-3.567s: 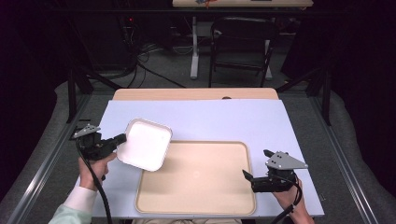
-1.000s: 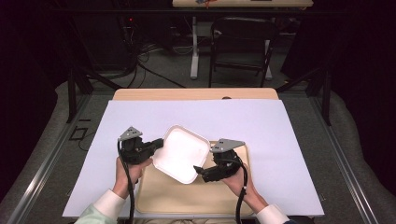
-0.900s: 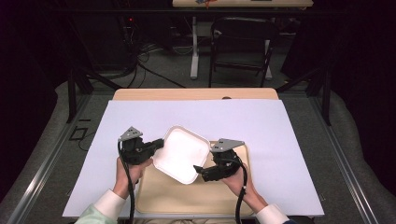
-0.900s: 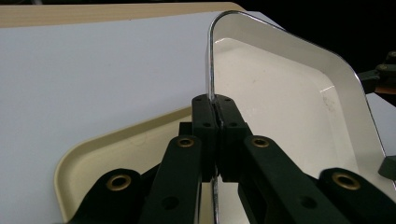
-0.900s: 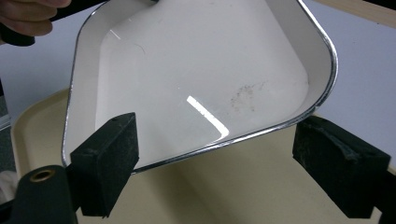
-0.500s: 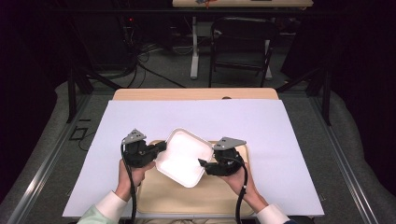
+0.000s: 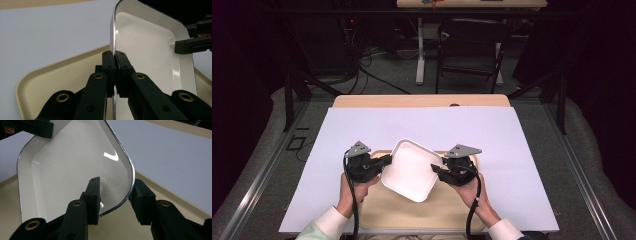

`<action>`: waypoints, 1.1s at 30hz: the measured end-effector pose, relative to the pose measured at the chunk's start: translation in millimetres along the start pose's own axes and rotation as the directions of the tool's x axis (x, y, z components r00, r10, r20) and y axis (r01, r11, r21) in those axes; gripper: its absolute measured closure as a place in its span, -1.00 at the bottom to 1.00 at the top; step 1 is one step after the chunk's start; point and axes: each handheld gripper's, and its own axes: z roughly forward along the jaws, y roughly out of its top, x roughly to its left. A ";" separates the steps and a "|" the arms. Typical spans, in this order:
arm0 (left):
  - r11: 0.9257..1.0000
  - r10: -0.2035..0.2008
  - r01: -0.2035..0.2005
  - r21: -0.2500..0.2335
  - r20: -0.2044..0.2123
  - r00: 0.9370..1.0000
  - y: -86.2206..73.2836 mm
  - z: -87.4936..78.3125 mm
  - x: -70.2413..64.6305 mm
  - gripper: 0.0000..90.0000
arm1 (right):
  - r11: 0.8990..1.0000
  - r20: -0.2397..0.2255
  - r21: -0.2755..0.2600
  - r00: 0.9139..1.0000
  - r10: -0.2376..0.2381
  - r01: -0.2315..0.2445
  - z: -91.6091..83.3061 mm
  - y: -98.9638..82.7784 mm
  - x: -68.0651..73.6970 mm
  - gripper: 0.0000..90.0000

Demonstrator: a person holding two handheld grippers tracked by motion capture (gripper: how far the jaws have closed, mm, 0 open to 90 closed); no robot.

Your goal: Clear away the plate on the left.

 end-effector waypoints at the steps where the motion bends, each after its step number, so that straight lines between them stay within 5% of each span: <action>1: 1.000 0.003 -0.003 0.007 0.003 1.000 -0.4 0.1 -0.4 0.94 | 1.000 0.004 -0.006 1.000 0.003 -0.003 -0.8 -0.1 -0.9 0.41; 33: 0.994 -0.057 0.050 0.100 0.072 0.996 -14.3 2.0 -9.8 0.88 | 0.996 0.006 -0.039 0.997 0.082 -0.081 -9.5 3.9 -14.2 0.71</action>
